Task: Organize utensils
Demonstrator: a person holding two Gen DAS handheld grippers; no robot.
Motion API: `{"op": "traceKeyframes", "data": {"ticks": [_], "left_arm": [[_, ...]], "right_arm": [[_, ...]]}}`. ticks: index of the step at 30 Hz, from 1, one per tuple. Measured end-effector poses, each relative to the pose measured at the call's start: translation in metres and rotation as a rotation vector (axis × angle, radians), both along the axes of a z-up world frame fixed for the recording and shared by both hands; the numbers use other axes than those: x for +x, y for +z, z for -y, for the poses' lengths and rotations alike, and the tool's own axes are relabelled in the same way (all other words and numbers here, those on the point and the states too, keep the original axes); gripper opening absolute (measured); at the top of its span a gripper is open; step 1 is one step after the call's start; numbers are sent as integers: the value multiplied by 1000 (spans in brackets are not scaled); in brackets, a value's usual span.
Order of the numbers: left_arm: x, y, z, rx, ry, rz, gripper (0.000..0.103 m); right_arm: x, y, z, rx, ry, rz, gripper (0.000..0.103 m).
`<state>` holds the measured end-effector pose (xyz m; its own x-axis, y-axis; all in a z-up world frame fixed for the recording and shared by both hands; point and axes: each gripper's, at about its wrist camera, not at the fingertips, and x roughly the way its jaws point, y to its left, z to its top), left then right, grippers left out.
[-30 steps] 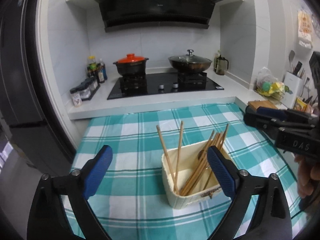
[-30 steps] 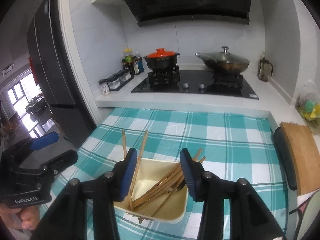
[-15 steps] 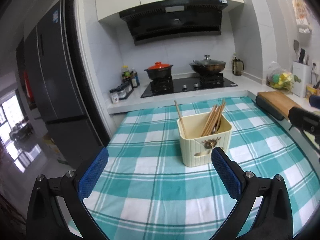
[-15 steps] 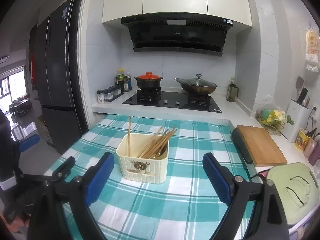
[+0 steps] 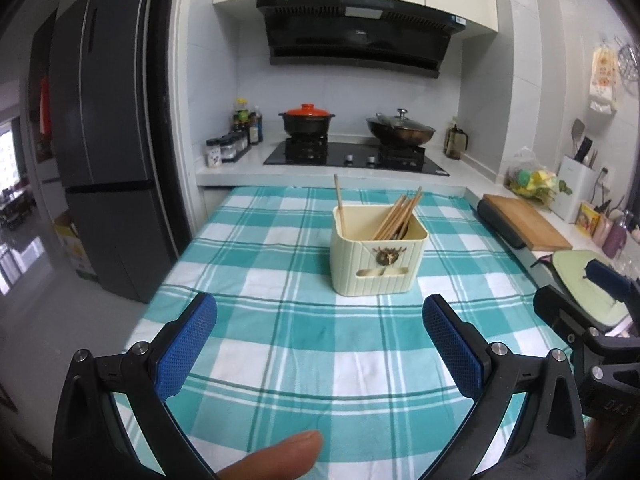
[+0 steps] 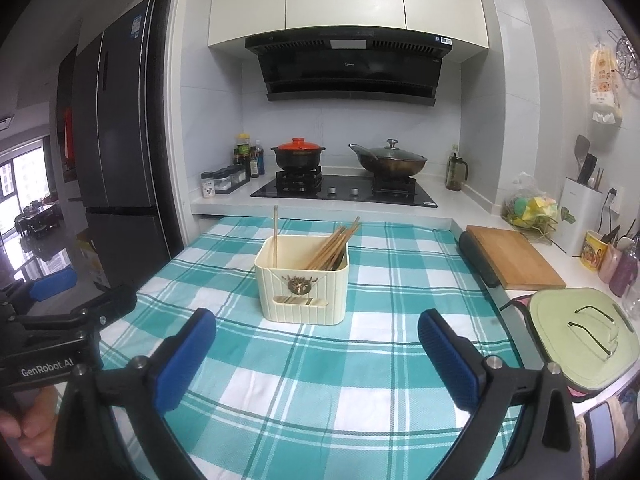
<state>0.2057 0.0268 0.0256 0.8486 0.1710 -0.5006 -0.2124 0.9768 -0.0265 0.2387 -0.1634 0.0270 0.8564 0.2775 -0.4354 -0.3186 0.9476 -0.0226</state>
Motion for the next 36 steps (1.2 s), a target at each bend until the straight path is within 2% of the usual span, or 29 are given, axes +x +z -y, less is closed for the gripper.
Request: {"op": "traceKeyframes", "data": {"ticks": [8,36], "left_arm": [[-3,2,7,63,-4,5,103],[-10,4,15,84,-16,-10,103]], "right_arm": [[-15,2,-12,-11,31,31,103],[-22,6,-14,-13,32,50,103]]}}
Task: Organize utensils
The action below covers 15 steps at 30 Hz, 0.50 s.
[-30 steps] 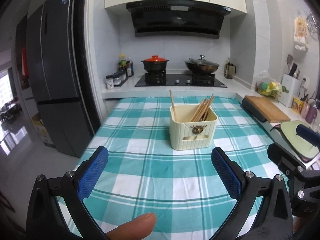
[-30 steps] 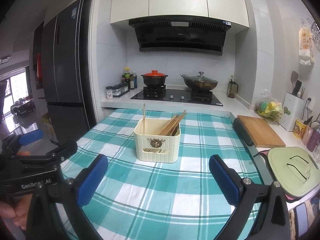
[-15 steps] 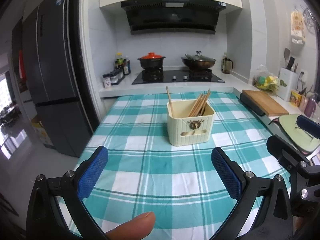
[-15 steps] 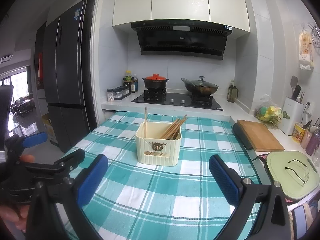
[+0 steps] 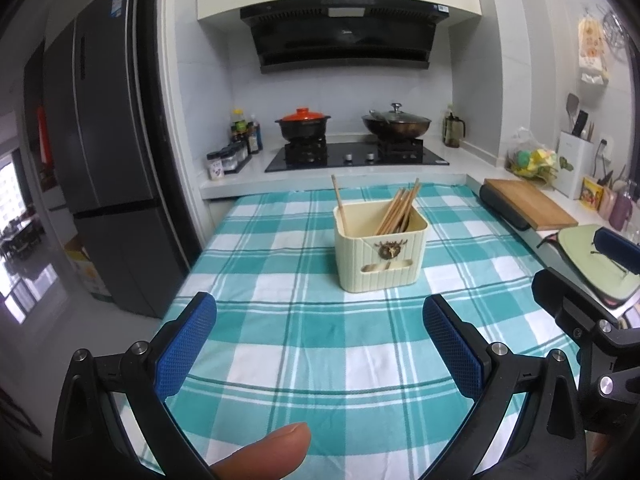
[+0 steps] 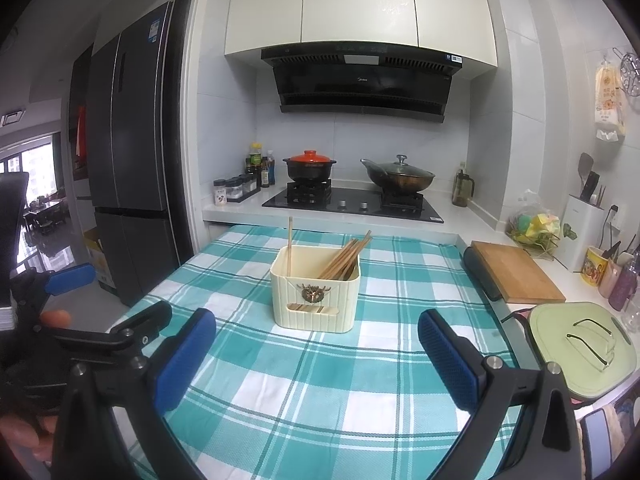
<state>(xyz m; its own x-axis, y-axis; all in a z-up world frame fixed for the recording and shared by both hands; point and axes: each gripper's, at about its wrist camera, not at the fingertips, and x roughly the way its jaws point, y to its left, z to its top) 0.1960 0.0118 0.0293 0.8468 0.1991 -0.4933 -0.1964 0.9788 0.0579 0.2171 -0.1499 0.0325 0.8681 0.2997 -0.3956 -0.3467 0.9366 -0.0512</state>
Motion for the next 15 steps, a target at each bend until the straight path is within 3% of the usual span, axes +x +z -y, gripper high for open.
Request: {"op": "traceKeyframes", "data": {"ticks": [15], "left_arm": [[-2,2,1,3,1,2,103]], "right_arm": [[-3,0,3,3,-3,2,103]]}}
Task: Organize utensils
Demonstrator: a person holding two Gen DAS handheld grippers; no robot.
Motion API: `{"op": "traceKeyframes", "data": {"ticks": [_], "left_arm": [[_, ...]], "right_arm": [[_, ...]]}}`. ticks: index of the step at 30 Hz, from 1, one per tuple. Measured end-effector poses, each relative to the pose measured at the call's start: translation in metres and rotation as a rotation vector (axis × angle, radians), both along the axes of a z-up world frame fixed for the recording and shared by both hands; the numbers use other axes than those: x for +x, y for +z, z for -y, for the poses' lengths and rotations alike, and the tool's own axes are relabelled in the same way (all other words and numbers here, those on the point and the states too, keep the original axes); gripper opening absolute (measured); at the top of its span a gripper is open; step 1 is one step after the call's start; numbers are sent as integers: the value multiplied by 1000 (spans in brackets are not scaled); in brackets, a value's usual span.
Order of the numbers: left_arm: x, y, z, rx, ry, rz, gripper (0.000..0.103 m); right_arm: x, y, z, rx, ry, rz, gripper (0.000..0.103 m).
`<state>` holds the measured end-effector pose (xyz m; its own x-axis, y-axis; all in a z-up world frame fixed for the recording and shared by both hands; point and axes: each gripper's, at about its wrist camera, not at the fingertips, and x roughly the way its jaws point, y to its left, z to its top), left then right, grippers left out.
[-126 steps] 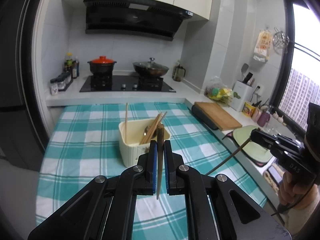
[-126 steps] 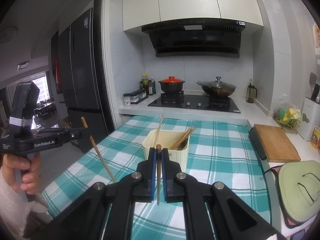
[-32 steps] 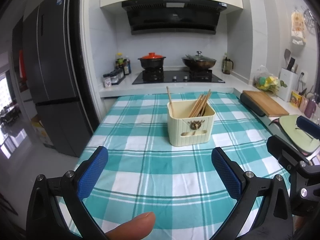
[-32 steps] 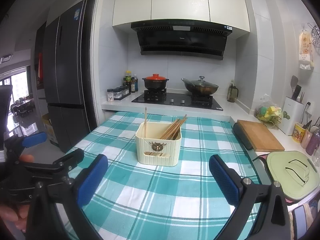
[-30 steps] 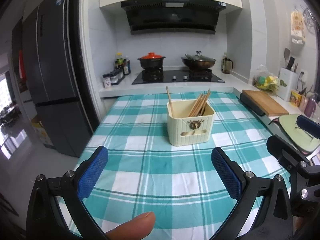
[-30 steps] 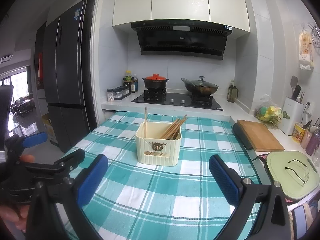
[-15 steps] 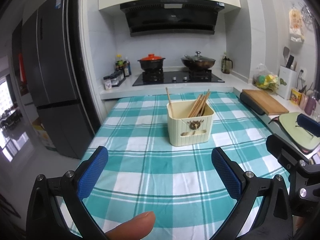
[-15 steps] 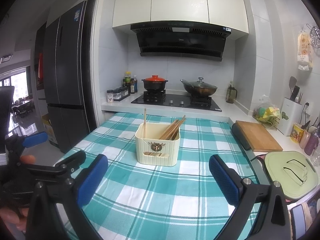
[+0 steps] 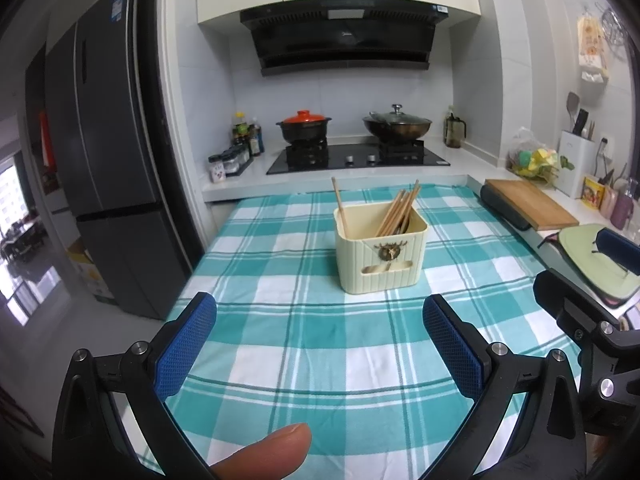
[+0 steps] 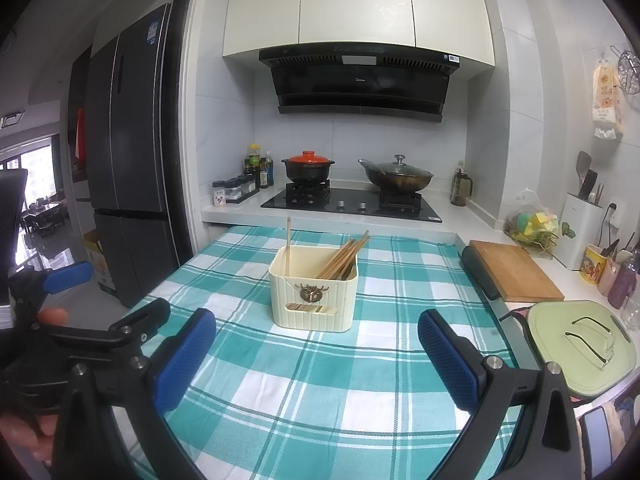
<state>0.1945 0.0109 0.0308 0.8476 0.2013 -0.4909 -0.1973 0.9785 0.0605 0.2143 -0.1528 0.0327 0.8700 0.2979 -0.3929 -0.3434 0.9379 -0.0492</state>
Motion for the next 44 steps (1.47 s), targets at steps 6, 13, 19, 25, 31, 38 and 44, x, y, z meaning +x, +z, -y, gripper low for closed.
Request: {"op": "traceKeyframes", "data": {"ticks": [6,13,19,25,31,38,44], "left_arm": [[-1,0,0,-4,-7,-2,103],[-2,1,0,-2,-7,-3,103],[-3,1,0,0,-8,-3,103],[-3,1,1,-1,-9,-3,103],[-2,1,2,-1,-8,-3,103],[-3,0,1,-15,-15,-3,103],[-6,0,3,-16,-26,12,102]], "right_arm": [[-2,0,2,2,-1,5,103],[-6,3,3,3,-7,8,103],[-7,4,3,1,-10,5,103],[-7,4,3,2,-10,4,103],[-7,4,3,2,-11,2,103],[-7,4,3,2,-11,1,103],[-7,3,4,1,-13,-3,103]]}}
